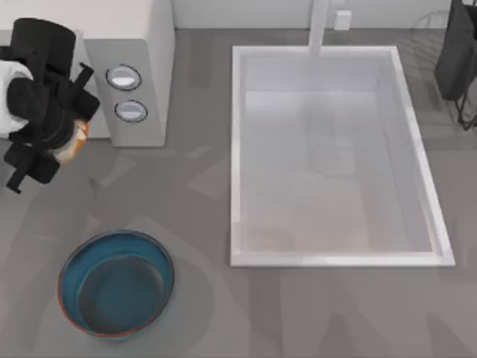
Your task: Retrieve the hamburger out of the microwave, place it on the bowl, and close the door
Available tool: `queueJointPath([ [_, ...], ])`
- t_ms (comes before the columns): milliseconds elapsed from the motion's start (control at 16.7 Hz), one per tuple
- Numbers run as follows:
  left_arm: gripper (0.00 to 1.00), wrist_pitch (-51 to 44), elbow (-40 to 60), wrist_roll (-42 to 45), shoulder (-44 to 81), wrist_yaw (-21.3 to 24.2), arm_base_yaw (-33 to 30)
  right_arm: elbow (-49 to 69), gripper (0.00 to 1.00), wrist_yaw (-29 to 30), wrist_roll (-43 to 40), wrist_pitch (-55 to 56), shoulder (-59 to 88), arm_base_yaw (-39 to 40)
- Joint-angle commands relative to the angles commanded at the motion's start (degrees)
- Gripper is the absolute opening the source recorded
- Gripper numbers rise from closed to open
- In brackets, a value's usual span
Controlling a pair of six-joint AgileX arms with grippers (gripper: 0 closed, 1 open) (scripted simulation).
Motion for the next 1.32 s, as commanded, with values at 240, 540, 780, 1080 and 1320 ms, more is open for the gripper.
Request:
queueJointPath([
  [240,0.00,-27.58,11.97,-32.43,8.24,-5.78,-10.95,0.00,1.00,0.00,0.00,0.00,0.00,0.00],
  [540,0.00,-58.17,21.26,-67.85,18.85,-12.74,-23.52,0.00,1.00,0.00,0.00,0.00,0.00,0.00],
  [780,0.00,-75.61,24.70,-86.29,26.27,-17.26,-31.26,0.00,1.00,0.00,0.00,0.00,0.00,0.00],
  [1080,0.00,-84.76,25.80,-95.74,31.00,-20.00,-35.70,0.00,1.00,0.00,0.00,0.00,0.00,0.00],
  [1320,0.00,-84.80,25.81,-95.78,31.02,-20.01,-35.72,0.00,1.00,0.00,0.00,0.00,0.00,0.00],
])
